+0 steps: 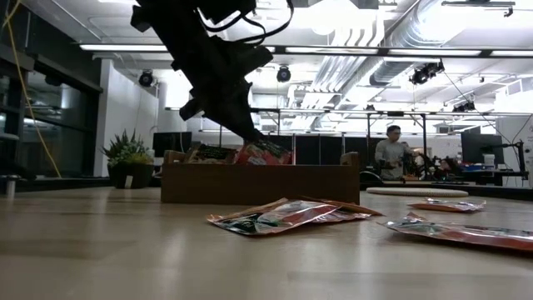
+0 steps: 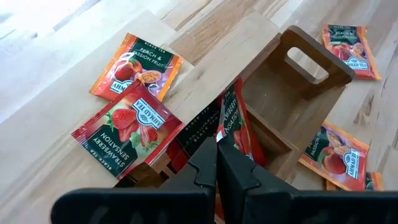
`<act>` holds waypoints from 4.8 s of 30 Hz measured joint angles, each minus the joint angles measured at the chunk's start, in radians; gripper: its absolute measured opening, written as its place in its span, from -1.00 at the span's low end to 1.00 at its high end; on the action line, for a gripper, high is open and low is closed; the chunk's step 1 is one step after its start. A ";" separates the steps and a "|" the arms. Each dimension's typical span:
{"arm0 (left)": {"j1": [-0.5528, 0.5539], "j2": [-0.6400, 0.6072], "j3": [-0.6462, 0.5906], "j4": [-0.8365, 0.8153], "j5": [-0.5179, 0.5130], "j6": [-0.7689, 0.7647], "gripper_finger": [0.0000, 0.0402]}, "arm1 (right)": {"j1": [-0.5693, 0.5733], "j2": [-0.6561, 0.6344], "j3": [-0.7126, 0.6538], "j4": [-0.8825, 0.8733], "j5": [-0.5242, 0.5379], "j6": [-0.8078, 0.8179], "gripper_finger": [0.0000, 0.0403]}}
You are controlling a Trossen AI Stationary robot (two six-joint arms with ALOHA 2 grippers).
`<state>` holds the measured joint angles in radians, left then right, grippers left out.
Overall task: Pick & Place Tea
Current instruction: Put the red tea bag into the middle section of the brown wooden organizer, then put the orange tea bag into the right section of the brown wooden organizer
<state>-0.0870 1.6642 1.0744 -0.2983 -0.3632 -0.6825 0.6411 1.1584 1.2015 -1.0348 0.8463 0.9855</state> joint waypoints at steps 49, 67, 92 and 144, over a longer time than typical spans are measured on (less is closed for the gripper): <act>0.002 0.008 0.071 -0.045 0.030 0.140 -0.30 | 0.000 0.000 0.000 0.001 0.009 -0.024 -0.43; 0.141 -0.046 0.143 -0.248 0.025 0.159 -0.16 | -0.243 -0.002 0.000 0.096 -0.265 -0.009 -0.43; 0.545 -0.064 0.140 -0.268 0.396 0.521 -0.16 | -1.008 0.258 0.000 0.478 -0.967 -0.435 -0.43; 0.722 -0.044 -0.110 0.039 0.978 0.573 -0.16 | -1.079 0.795 0.000 0.713 -1.176 -0.224 0.19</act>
<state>0.6346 1.6203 0.9642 -0.2598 0.6144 -0.1093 -0.4377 1.9538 1.2011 -0.3218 -0.3293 0.7620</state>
